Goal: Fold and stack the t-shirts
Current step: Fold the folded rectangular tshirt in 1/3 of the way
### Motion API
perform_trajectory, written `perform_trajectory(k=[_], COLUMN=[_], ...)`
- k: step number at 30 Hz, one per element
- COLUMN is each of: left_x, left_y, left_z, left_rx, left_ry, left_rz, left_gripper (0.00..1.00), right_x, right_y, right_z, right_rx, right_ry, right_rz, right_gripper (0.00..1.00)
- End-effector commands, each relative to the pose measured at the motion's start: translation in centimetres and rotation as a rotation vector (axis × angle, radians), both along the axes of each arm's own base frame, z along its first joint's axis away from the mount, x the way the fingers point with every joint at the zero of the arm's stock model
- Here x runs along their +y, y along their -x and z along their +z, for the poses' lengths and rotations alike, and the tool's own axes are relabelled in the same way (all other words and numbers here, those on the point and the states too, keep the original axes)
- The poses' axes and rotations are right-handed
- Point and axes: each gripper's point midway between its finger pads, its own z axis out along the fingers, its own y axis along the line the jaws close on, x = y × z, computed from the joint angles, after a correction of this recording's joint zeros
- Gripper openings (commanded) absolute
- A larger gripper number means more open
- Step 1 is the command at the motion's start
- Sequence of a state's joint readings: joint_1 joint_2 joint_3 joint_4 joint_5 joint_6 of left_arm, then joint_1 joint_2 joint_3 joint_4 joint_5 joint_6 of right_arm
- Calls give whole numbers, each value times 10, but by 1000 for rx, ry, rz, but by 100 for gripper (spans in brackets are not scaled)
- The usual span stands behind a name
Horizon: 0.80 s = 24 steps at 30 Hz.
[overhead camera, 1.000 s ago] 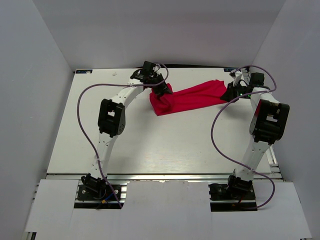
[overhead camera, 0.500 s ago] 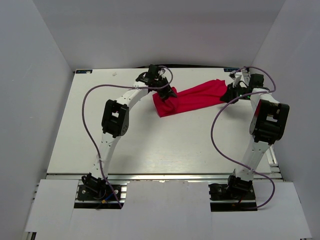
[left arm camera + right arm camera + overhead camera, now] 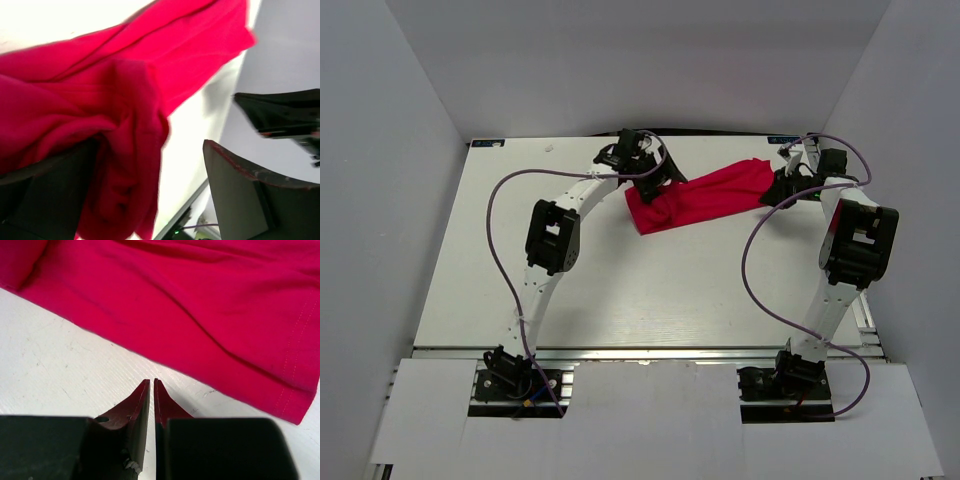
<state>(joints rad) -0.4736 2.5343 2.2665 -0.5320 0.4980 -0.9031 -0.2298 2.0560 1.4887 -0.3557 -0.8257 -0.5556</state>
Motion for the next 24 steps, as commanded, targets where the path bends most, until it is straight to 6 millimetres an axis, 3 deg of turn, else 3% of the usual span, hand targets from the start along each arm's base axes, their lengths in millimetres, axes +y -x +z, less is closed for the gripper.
perform_trajectory(k=[1,8,10,11,12,13,14,16,18,19,20,22,23,24], left_x=[-13,-19,-16,-9,2,10,33,60,109,116,137,173,184,194], left_y=[-14,-11,-10,-12,-10,-11,-11,-8,-6,0,-1,11,15,20], left_z=[77,144,157,153,168,169,166,161,157,156,156,156,155,152], left_rx=[-138,-234,-276,-292,-341,-354,-365,-373,-380,-383,-388,-388,-387,-379], left_ry=[107,229,225,192,169,141,69,-1,-84,-107,-136,-190,-207,-221], left_rz=[2,-20,-25,-14,-11,1,38,65,140,148,182,240,252,265], left_gripper=[98,98,98,98,98,98,98,98,98,98,98,98,98,98], right_x=[0,6,14,22,29,37,52,71,110,110,136,157,179,188], right_y=[-1,0,3,5,6,9,11,14,20,20,25,25,31,30], right_z=[25,32,34,35,37,40,44,53,62,63,67,70,73,74], right_rx=[-62,-74,-71,-72,-71,-66,-74,-91,-109,-97,-106,-100,-108,-119], right_ry=[-7,-3,-10,-12,-18,-31,-34,-41,-47,-52,-55,-50,-47,-36], right_rz=[5,28,51,71,87,107,145,186,255,245,292,309,349,358], right_gripper=[13,13,13,13,13,13,12,12,10,10,8,7,7,8])
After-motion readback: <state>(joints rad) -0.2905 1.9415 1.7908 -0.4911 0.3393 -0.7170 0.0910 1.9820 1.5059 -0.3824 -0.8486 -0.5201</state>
